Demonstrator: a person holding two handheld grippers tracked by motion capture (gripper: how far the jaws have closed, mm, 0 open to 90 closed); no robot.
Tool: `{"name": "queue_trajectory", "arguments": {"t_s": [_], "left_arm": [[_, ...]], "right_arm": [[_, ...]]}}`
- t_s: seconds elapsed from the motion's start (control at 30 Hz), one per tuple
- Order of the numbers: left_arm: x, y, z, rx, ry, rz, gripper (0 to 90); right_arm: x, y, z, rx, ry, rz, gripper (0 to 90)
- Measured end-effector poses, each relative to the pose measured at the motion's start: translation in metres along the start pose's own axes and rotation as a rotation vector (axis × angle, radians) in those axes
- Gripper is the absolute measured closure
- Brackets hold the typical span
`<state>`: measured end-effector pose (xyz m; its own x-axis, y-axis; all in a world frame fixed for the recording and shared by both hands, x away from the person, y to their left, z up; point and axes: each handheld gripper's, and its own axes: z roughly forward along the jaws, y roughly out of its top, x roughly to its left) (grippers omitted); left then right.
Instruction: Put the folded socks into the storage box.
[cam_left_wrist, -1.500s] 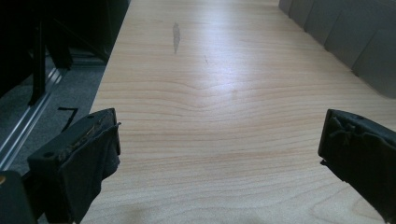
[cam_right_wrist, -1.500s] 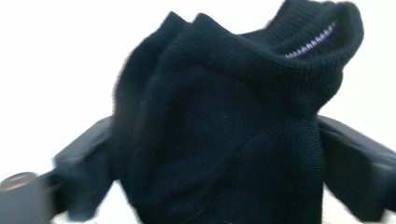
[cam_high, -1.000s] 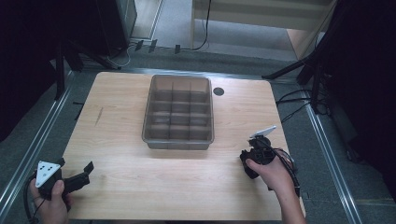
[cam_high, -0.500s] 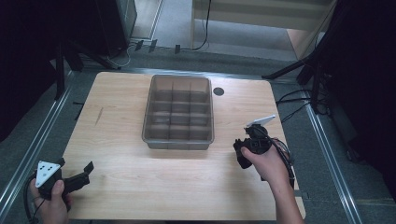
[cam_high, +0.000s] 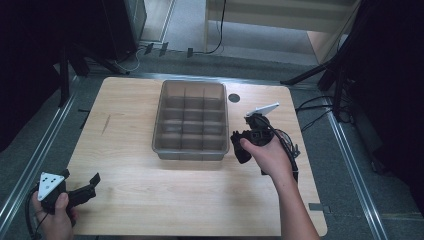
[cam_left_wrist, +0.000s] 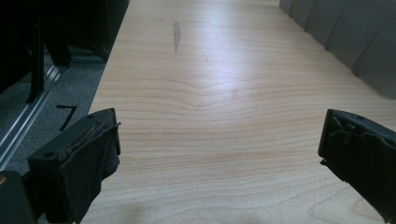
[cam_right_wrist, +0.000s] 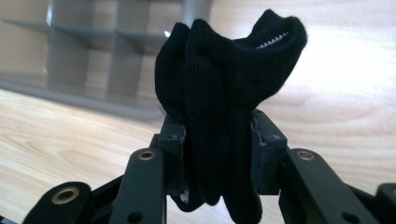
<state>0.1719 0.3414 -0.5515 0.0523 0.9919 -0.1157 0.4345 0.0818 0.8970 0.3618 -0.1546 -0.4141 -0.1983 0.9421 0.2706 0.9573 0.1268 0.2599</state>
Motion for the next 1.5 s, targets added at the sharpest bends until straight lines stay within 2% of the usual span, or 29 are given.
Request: {"name": "queue_trajectory", "arguments": {"t_s": [0.13, 0.2, 0.47, 0.53, 0.57, 0.6, 0.67, 0.8, 1.13, 1.3, 1.5], "left_arm": [[0.000, 0.000, 0.000, 0.002, 0.001, 0.000, 0.0], [0.000, 0.000, 0.000, 0.002, 0.001, 0.001, 0.0], [0.000, 0.000, 0.000, 0.001, 0.001, 0.003, 0.0], [-0.001, 0.000, -0.001, 0.002, 0.007, 0.010, 0.0], [-0.001, 0.000, -0.001, 0.002, 0.007, 0.010, 0.0], [-0.001, 0.000, -0.001, 0.002, 0.008, 0.014, 0.0], [-0.002, 0.000, -0.001, 0.002, 0.012, 0.021, 0.0], [-0.001, 0.000, -0.001, -0.003, 0.008, 0.015, 0.0], [-0.001, 0.000, -0.001, -0.004, 0.004, 0.014, 0.0], [-0.001, 0.000, -0.001, -0.004, 0.004, 0.014, 0.0], [-0.002, 0.000, -0.001, -0.001, 0.005, 0.016, 0.0]], "right_arm": [[0.011, 0.015, 0.001, -0.013, 0.034, 0.015, 63.2], [0.014, 0.018, 0.001, -0.015, 0.037, 0.012, 63.2], [0.040, 0.044, 0.003, -0.034, 0.045, -0.003, 63.2], [0.047, 0.055, 0.012, -0.034, 0.034, -0.007, 63.2], [0.047, 0.055, 0.012, -0.034, 0.034, -0.007, 63.2], [0.050, 0.063, 0.019, -0.033, 0.024, -0.001, 63.1], [0.051, 0.066, 0.023, -0.036, 0.021, 0.005, 63.1], [0.052, 0.078, 0.042, -0.050, 0.007, 0.019, 63.1], [0.059, 0.086, 0.069, -0.088, -0.022, 0.027, 63.0], [0.059, 0.084, 0.076, -0.098, -0.028, 0.023, 62.8], [0.058, 0.079, 0.083, -0.120, -0.041, -0.004, 59.9]]}}
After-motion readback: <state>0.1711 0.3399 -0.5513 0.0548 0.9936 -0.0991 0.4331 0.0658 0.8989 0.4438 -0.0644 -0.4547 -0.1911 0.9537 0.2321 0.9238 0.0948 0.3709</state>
